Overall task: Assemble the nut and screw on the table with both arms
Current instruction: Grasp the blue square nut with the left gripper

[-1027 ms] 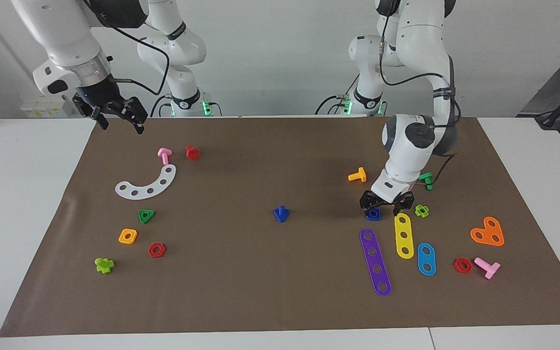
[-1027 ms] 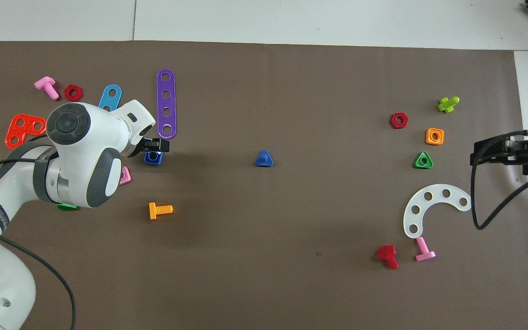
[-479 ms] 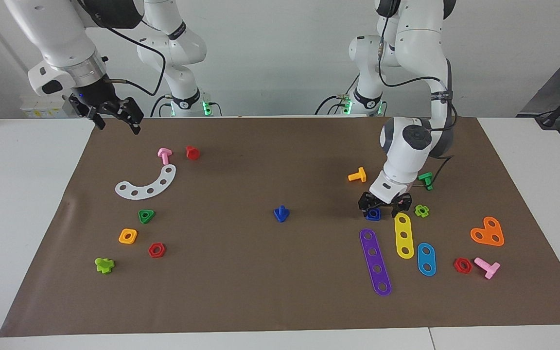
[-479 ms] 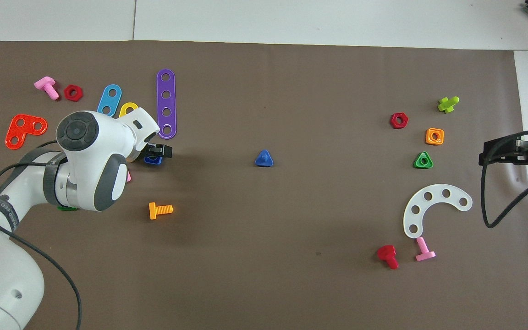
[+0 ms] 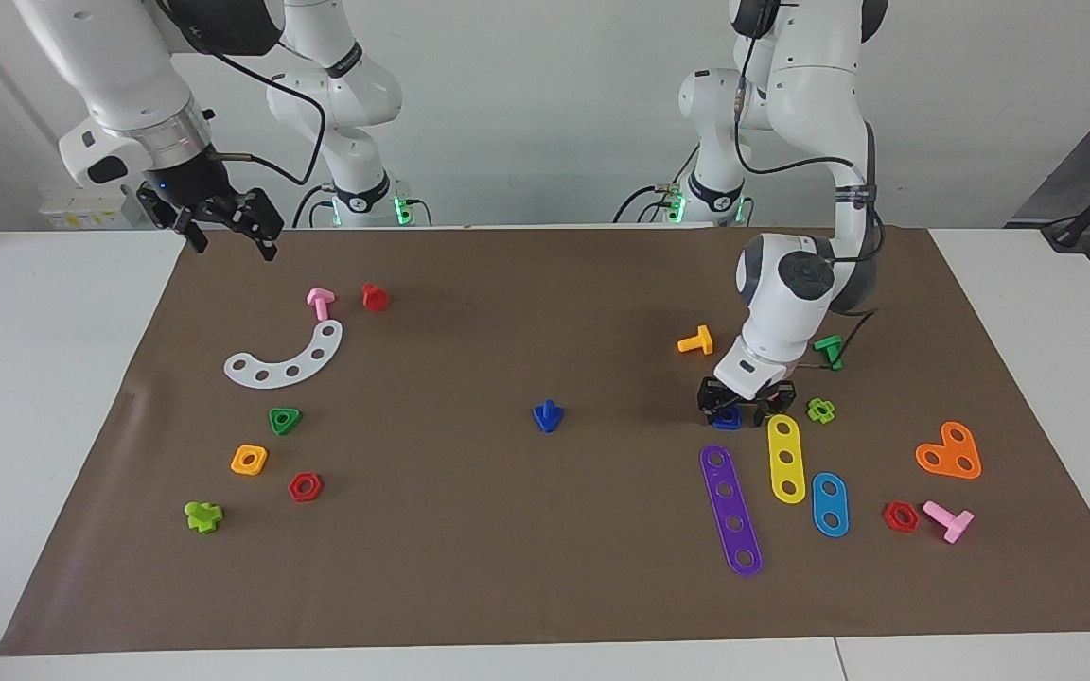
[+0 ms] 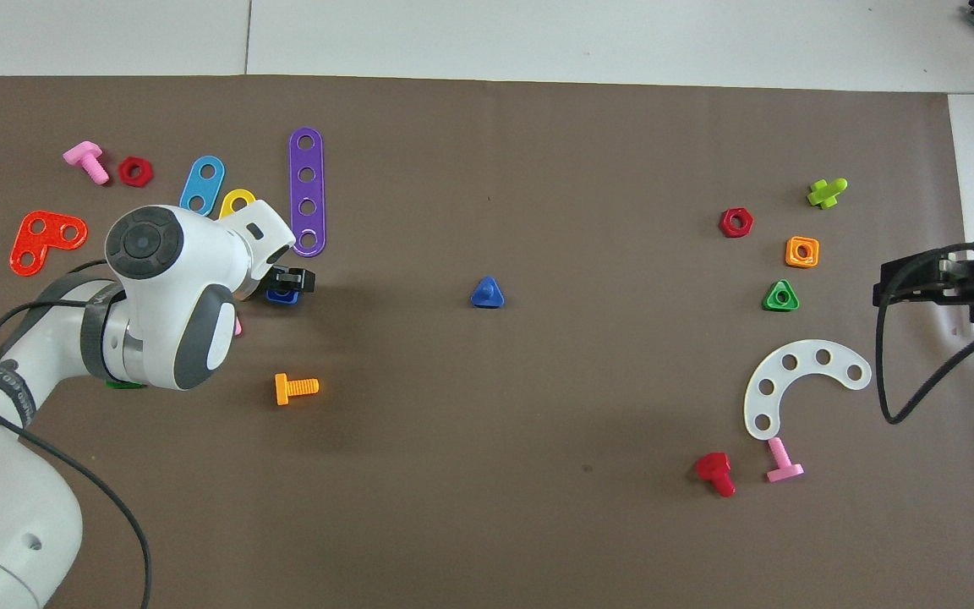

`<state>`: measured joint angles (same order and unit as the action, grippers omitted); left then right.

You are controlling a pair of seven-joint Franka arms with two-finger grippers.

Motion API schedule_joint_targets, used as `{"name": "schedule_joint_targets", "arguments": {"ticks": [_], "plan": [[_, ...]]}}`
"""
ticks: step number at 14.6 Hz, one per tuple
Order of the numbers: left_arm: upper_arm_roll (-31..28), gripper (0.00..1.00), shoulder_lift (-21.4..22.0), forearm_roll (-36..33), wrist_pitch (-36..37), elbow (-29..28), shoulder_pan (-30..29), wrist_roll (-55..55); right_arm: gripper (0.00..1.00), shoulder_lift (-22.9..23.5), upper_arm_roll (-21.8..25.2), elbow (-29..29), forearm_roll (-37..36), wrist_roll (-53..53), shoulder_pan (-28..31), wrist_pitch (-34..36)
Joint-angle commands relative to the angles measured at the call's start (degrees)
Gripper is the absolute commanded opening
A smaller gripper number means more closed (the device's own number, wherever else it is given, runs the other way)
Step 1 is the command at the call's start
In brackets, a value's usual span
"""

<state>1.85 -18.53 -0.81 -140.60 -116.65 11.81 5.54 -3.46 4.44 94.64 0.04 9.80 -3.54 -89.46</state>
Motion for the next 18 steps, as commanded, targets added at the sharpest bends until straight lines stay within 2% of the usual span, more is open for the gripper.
{"name": "schedule_joint_targets", "arguments": {"ticks": [1,3,4,7,10,14,18], "plan": [[-0.62,0.61,0.60,-0.68,0.94,-0.77,0.76,0.08,1.00,-0.76,0.40,0.03,0.14,-1.62,-0.42,0.50],[-0.62,0.05,0.69,-0.68,2.25,-0.51,0.76,0.60,1.00,-0.76,0.39,-0.16,0.49,-1.54,-0.24,0.60],[-0.62,0.00,0.69,-0.68,3.39,-0.24,0.76,0.61,1.00,-0.85,0.39,0.19,0.49,-1.62,0.02,0.51],[-0.71,0.00,0.60,-0.68,4.63,1.24,1.11,0.69,1.00,-1.29,0.31,0.37,0.93,-1.44,0.02,0.51],[-0.71,0.00,-0.01,-0.77,11.72,8.26,1.11,0.61,1.00,-1.38,0.31,0.28,1.28,-1.45,-0.51,0.60],[-0.97,0.00,-3.52,-0.95,18.25,18.98,3.13,0.69,1.00,-1.38,0.31,0.37,1.28,-1.45,-0.42,0.69],[-1.06,0.00,-5.29,-1.03,20.19,23.48,6.20,2.71,1.00,-1.38,0.31,0.37,1.28,-1.45,-0.42,0.60]]}}
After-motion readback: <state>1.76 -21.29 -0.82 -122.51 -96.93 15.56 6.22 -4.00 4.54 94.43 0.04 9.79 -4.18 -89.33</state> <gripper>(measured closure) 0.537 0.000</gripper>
